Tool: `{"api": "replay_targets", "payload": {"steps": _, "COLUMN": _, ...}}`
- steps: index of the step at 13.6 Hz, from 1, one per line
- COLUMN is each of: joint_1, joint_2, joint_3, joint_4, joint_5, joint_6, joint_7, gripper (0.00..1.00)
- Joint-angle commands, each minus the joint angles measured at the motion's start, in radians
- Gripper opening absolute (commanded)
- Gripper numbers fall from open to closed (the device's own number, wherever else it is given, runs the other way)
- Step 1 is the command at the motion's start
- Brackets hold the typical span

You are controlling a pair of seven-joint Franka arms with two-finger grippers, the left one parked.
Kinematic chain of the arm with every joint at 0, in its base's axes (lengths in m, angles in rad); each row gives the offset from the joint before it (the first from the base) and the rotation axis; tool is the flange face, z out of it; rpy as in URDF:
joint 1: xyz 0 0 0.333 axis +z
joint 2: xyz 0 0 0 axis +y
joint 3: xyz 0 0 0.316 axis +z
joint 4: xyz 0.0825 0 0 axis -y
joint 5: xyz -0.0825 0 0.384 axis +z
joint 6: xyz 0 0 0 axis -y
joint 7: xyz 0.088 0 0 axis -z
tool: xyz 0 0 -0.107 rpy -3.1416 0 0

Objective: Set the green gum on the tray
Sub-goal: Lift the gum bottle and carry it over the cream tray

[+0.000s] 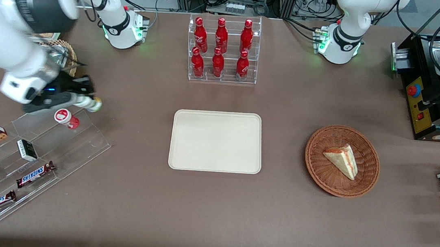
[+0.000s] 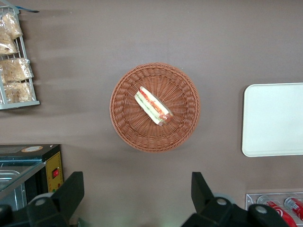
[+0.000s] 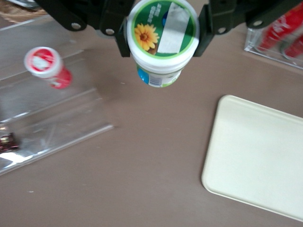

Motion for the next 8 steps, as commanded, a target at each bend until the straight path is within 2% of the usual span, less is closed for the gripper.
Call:
{"api": "replay_targets", "payload": {"steps": 1, "joint_1": 0.082, "joint_2": 0.100, "joint_3": 0.019, "joint_4": 0.086, "joint_5": 0.016, "joint_6": 0.025, "joint_7": 0.192, "gripper": 0.00}}
{"api": "replay_targets", "payload": {"steps": 8, "joint_1": 0.106, "joint_2": 0.347, "joint_3": 0.271, "joint_4": 0.123, "joint_5": 0.004, "joint_6": 0.347, "joint_7": 0.701, "gripper": 0.00}}
